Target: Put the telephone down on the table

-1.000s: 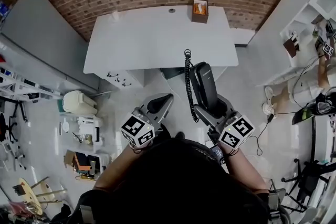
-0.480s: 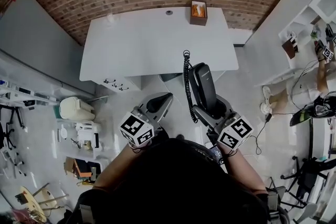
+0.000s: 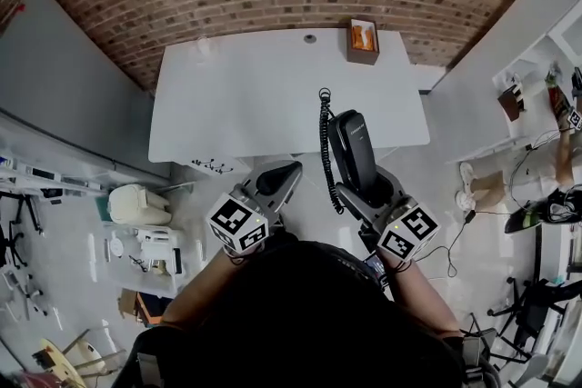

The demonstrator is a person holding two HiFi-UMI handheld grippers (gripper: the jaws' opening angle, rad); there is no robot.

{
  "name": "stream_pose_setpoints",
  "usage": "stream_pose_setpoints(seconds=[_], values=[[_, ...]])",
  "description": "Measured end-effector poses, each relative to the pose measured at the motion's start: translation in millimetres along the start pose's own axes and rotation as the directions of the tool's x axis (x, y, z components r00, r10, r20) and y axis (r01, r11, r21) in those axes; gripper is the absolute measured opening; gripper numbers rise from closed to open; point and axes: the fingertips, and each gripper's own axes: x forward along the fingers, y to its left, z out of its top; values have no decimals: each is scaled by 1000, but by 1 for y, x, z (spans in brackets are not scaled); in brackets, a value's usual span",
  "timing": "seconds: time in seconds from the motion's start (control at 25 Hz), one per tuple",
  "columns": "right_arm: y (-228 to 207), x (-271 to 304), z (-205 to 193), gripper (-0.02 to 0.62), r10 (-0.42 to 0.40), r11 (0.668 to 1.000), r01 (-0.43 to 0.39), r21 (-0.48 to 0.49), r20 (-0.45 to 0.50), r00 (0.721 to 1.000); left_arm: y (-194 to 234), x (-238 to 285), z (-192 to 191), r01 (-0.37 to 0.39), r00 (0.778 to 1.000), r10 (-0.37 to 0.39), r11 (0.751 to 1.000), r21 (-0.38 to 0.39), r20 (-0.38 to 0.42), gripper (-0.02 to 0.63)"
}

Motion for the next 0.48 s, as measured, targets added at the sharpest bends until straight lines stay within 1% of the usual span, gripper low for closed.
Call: stream_pose_setpoints(seconds=[0.28, 0.48], values=[[7, 72, 11, 278, -19, 1000, 18, 3, 19, 1000, 67, -22, 21, 19, 1000, -19, 1000, 10, -3, 8], [14, 112, 12, 279, -26, 1000, 26, 3, 26, 999, 103, -35, 30, 35, 999, -35, 999, 14, -1, 8]])
